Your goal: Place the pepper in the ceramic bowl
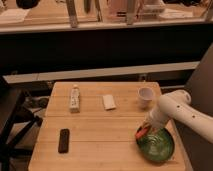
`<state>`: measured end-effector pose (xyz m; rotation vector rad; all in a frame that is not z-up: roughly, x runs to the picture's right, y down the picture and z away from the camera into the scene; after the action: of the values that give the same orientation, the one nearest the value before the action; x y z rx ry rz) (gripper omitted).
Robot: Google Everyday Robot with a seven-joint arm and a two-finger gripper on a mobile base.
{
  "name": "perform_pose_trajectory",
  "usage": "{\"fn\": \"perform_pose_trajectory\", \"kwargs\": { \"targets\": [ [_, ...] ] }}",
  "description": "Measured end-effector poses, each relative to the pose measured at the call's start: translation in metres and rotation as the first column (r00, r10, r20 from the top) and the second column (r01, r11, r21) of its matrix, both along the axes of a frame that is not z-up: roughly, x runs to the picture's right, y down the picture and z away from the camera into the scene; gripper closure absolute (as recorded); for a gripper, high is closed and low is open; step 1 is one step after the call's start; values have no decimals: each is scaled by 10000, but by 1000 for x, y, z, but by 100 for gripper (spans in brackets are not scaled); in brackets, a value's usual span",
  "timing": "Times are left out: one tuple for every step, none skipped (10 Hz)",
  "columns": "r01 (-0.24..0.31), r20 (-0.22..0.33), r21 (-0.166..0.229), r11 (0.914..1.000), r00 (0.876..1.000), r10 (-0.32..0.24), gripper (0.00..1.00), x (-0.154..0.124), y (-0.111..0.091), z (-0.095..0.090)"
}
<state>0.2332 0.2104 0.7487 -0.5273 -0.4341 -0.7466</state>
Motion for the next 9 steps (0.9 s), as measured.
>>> {"fn": "perform_pose_trajectory", "kwargs": {
  "targets": [
    [16, 7, 9, 10000, 10000, -16, 100, 0, 0, 0],
    [27, 12, 13, 10000, 10000, -27, 100, 0, 0, 0],
    [37, 13, 19, 10000, 10000, -37, 100, 1, 1, -1],
    [46, 18, 21, 10000, 10000, -46, 100, 1, 1, -1],
    [66, 19, 35, 10000, 10000, -66, 99, 1, 1, -1],
    [85, 24, 46, 10000, 10000, -85, 94, 1, 1, -1],
    [94, 28, 53, 9999, 10000, -94, 94, 1, 1, -1],
    [105, 28, 59, 9999, 9999, -105, 94, 1, 1, -2],
    [121, 33, 65, 9999, 9999, -121, 94, 2, 2, -2]
  ]
}}
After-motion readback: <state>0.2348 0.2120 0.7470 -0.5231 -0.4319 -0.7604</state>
